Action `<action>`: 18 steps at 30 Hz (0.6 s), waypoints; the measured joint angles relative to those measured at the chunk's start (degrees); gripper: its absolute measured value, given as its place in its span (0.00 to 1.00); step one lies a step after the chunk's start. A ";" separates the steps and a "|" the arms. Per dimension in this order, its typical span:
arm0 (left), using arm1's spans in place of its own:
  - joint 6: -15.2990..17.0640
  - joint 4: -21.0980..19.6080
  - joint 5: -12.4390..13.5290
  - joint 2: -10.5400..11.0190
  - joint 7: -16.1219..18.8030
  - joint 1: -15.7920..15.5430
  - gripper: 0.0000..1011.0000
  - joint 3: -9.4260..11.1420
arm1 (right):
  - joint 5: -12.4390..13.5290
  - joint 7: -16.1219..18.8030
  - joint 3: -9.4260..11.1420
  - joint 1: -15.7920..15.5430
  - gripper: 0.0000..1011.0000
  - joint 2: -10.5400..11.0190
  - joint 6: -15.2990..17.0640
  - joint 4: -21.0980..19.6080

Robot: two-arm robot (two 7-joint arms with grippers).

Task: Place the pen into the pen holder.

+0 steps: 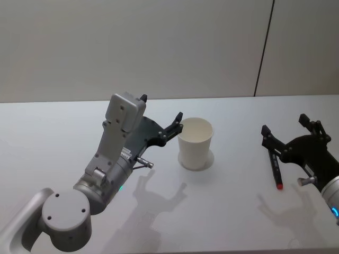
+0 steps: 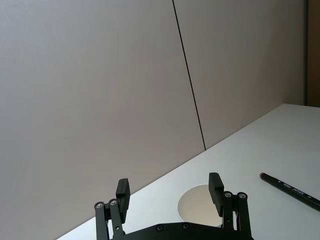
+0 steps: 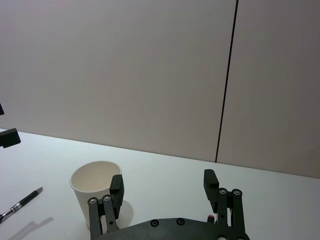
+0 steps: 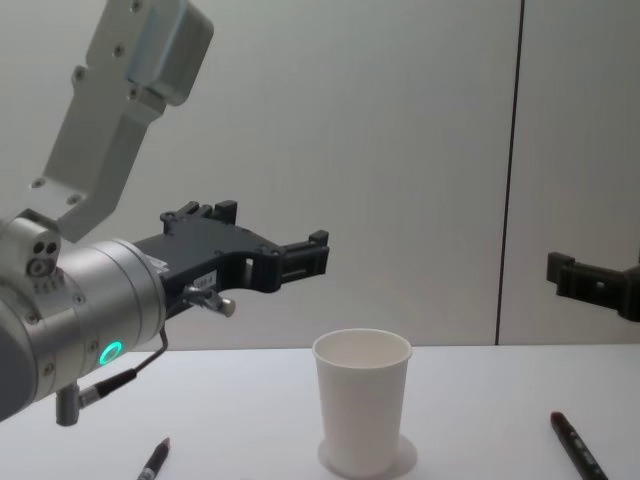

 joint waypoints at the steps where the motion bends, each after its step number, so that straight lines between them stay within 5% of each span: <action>1: 0.00 0.00 0.00 0.00 0.00 0.00 0.99 0.00 | 0.00 0.00 0.00 0.00 0.99 0.00 0.00 0.00; 18: 0.00 0.00 0.00 0.00 0.00 0.00 0.99 0.00 | 0.00 0.00 0.00 0.00 0.99 0.00 0.00 0.00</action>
